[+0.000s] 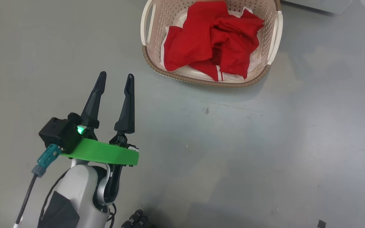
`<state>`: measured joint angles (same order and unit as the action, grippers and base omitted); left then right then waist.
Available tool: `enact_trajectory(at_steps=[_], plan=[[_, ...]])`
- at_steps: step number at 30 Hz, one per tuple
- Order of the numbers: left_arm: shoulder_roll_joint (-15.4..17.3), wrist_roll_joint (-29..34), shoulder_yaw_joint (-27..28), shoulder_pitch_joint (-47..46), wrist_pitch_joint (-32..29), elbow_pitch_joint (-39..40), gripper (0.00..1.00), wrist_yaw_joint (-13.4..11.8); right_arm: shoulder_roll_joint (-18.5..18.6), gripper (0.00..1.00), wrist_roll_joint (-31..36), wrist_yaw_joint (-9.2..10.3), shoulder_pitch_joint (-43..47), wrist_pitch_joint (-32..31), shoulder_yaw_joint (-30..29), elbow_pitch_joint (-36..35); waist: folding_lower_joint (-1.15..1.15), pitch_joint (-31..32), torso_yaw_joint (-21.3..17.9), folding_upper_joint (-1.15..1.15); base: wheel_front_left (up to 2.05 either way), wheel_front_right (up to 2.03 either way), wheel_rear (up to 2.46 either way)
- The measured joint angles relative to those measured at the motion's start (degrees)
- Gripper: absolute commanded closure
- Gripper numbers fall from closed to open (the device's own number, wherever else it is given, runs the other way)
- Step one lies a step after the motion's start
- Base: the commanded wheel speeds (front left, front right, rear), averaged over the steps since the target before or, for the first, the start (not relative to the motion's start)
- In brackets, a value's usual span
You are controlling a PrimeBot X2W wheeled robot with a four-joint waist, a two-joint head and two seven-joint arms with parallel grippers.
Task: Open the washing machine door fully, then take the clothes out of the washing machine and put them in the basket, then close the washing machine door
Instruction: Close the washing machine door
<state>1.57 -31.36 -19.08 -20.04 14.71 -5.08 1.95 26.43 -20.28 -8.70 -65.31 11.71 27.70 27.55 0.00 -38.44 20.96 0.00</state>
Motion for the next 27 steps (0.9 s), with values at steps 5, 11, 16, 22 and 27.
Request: enact_trajectory(at_steps=[5,11,16,22,27], plan=[[-0.01,0.02,0.44,-0.01,0.00,-0.81,0.00,-0.21,0.12,1.00,-0.12,0.65,1.53,1.21,1.07,2.29,0.00,1.84,-0.20,0.00,0.00,0.00,0.00],[-0.01,0.93,0.58,-0.01,0.00,-3.12,0.00,-0.20,0.03,1.00,-0.80,1.21,6.99,2.25,1.86,4.69,0.00,5.02,-0.75,0.00,0.00,0.00,0.00],[-0.01,1.71,1.58,0.09,0.00,-4.67,0.00,0.38,-1.46,1.00,-1.05,1.21,12.03,2.32,2.79,5.15,0.00,8.41,-1.55,0.00,0.00,0.00,0.00],[-0.01,2.67,3.67,0.68,0.00,-5.82,0.00,0.77,-2.53,1.00,-2.24,1.90,16.62,2.80,0.57,5.19,0.00,12.81,-3.15,0.00,0.00,0.00,0.00],[-0.01,4.46,4.90,2.52,0.00,-7.42,0.00,1.41,-4.88,1.00,-4.37,2.90,20.53,2.80,-2.12,2.29,0.00,16.56,-5.04,0.00,0.00,0.00,0.00]])
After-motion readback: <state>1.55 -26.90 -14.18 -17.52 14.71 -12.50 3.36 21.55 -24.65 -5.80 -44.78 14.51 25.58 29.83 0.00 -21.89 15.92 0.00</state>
